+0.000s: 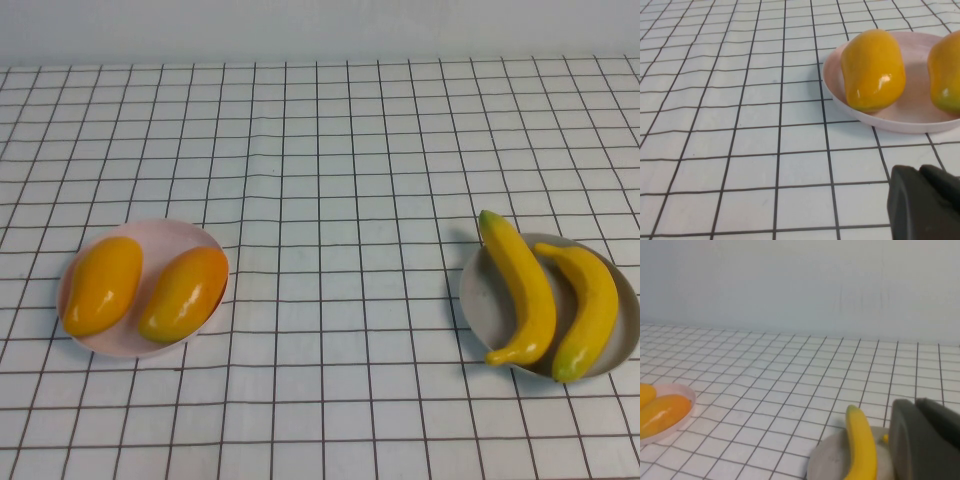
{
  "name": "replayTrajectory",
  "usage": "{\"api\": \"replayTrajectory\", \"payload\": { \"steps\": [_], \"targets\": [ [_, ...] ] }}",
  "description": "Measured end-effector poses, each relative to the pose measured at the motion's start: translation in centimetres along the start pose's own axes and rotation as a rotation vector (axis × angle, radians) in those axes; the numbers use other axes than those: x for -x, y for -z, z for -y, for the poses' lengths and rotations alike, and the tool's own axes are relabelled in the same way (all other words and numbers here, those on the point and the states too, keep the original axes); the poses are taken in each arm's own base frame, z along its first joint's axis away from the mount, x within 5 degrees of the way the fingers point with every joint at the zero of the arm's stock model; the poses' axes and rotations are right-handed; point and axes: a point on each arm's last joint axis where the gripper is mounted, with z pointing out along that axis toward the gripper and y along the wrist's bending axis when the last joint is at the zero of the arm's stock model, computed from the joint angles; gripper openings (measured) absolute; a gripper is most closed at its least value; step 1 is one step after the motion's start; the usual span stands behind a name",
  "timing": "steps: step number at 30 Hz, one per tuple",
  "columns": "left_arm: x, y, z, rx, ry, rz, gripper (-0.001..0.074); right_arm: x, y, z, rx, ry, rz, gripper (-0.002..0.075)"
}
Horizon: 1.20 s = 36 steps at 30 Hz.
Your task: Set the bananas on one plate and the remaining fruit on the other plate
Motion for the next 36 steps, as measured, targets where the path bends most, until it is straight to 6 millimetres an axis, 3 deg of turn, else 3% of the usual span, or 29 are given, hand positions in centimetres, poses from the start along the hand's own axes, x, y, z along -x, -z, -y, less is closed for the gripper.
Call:
{"api": "replayTrajectory", "payload": {
  "steps": [7,14,24,36],
  "targets": [
    [0.0,0.0,0.0,0.000,0.000,0.000,-0.0002,-1.9,-0.7,0.1,-0.003,0.009,-0.045,-0.0014],
    [0.0,0.0,0.0,0.000,0.000,0.000,-0.0002,-5.7,-1.5,0.5,-0.026,-0.039,-0.086,-0.0014],
    [0.0,0.0,0.0,0.000,0.000,0.000,-0.0002,-9.9,-1.3,2.4,-0.328,-0.057,0.029,-0.0015],
    [0.0,0.0,0.0,0.000,0.000,0.000,-0.0002,-11.9,-1.1,3.1,-0.450,-0.132,-0.126,-0.0015]
  ]
}}
